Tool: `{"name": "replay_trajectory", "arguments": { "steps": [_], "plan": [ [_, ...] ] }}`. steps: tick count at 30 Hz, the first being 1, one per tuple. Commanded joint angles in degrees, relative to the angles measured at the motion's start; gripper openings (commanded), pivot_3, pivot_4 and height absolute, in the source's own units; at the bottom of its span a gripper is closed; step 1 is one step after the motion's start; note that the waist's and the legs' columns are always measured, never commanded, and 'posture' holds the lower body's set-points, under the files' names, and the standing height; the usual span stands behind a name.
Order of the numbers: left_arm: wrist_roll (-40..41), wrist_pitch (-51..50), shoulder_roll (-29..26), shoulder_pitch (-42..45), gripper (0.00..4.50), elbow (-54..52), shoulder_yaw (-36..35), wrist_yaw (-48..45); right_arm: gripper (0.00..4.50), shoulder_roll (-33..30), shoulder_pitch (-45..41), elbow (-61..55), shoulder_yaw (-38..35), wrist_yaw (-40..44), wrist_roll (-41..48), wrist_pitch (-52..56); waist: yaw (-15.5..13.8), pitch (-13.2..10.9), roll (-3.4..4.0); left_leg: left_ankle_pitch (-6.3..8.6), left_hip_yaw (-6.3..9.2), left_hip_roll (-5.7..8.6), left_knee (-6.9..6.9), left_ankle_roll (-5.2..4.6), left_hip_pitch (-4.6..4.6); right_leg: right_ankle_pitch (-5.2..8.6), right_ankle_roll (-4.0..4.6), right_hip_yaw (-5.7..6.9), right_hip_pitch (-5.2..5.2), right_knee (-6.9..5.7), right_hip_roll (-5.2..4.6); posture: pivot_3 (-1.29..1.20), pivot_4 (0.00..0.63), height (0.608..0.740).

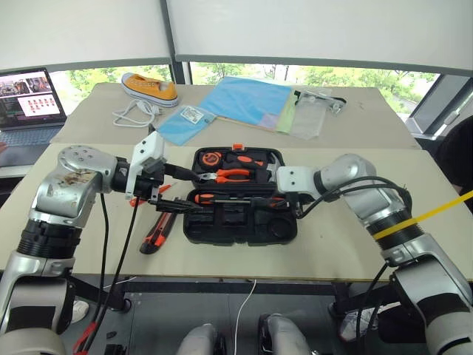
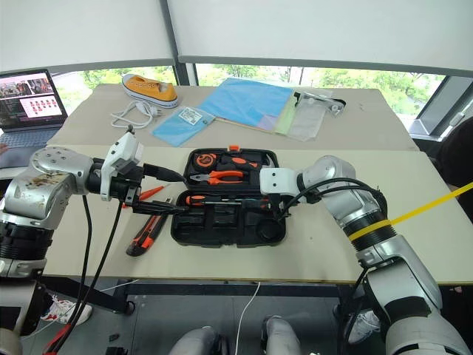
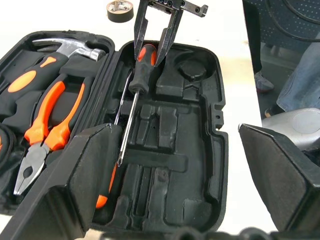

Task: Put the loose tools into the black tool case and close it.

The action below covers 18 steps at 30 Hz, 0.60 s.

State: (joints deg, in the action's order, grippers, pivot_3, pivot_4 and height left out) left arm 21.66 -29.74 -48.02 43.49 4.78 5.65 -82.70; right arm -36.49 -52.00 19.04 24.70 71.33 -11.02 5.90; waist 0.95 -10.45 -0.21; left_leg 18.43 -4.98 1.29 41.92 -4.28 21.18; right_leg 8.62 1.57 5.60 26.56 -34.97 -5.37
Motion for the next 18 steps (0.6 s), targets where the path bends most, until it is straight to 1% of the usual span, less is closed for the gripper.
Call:
{"name": "replay_trajectory", "arguments": {
  "steps": [1, 3, 6, 9, 12, 13, 14, 15, 18],
  "plan": [
    [0.03, 1.56, -0.81, 1.44, 4.36, -0.4, -1.17, -0.13, 1.97, 0.47, -1.77, -1.21, -1.43, -0.15, 0.21, 0.11, 0.0, 0.0, 0.0, 0.0, 0.0, 0.0, 0.0, 0.0, 0.0, 0.0, 0.0, 0.0, 0.0, 0.0, 0.0, 0.0, 0.15, 0.718],
    [0.02, 1.75, -0.74, 1.44, 4.36, -0.31, -1.17, -0.08, 2.42, 0.51, -1.56, -2.05, -1.57, 0.22, 0.46, 0.22, -0.04, 0.0, 0.0, 0.0, 0.0, 0.0, 0.0, 0.0, 0.01, 0.0, 0.0, 0.0, 0.0, 0.0, 0.0, 0.0, 0.15, 0.718],
    [0.06, 1.93, -0.75, 1.44, 4.36, -0.22, -1.16, -0.05, 3.51, 0.68, -1.04, -3.79, -2.15, 1.18, 1.47, 2.7, -0.11, 0.0, 0.0, 0.0, 0.01, 0.01, 0.0, 0.0, 0.01, -0.01, 0.02, 0.01, 0.0, 0.0, -0.02, 0.0, 0.15, 0.718],
    [0.03, 1.98, -0.77, 1.51, 4.36, -0.02, -1.15, -0.07, 4.48, 2.16, -1.71, -4.48, -3.83, 0.53, 3.25, 7.11, -0.07, 0.0, 0.0, 0.0, 0.01, -0.02, -0.02, 0.0, 0.01, -0.05, 0.1, 0.02, 0.0, -0.01, 0.0, 0.0, 0.15, 0.718],
    [-0.1, 2.18, -0.72, 1.52, 4.36, 0.36, -1.07, -0.09, 4.48, 3.93, -2.42, -5.45, -5.05, 0.46, 4.96, 12.17, -0.02, 0.0, 0.0, 0.0, 0.01, -0.04, -0.03, 0.0, 0.02, -0.06, 0.12, 0.03, -0.01, -0.01, 0.02, 0.0, 0.15, 0.718],
    [-0.17, 2.21, -0.69, 1.52, 4.36, 0.49, -1.01, -0.05, 4.26, 4.46, -2.47, -5.66, -5.1, 0.38, 5.3, 13.56, 0.0, 0.0, 0.0, 0.0, 0.01, -0.05, -0.03, 0.0, 0.02, -0.06, 0.12, 0.03, 0.0, -0.01, 0.03, 0.0, 0.15, 0.718],
    [-0.21, 2.22, -0.67, 1.52, 4.36, 0.58, -0.98, -0.03, 3.93, 4.78, -2.48, -5.85, -5.08, 0.31, 5.48, 14.5, 0.0, 0.0, 0.0, 0.0, 0.0, -0.05, -0.03, 0.0, 0.02, -0.06, 0.12, 0.03, 0.0, -0.01, 0.03, 0.0, 0.15, 0.718],
    [-0.25, 2.22, -0.61, 1.47, 4.36, 0.59, -0.94, 0.05, 3.74, 5.21, -2.29, -5.61, -4.84, 0.22, 5.47, 15.1, -0.01, 0.0, 0.0, 0.0, 0.01, -0.06, -0.03, 0.0, 0.02, -0.06, 0.12, 0.03, 0.0, -0.02, 0.03, 0.0, 0.15, 0.718],
    [-0.31, 2.18, -0.44, 1.16, 4.36, 0.31, -0.84, 0.27, 2.66, 6.4, -1.83, -4.41, -4.29, -0.94, 5.23, 15.85, -0.02, 0.0, 0.0, 0.0, 0.0, -0.04, -0.02, 0.0, 0.02, -0.05, 0.11, 0.03, 0.0, -0.02, 0.04, 0.0, 0.15, 0.718]
  ]
}}
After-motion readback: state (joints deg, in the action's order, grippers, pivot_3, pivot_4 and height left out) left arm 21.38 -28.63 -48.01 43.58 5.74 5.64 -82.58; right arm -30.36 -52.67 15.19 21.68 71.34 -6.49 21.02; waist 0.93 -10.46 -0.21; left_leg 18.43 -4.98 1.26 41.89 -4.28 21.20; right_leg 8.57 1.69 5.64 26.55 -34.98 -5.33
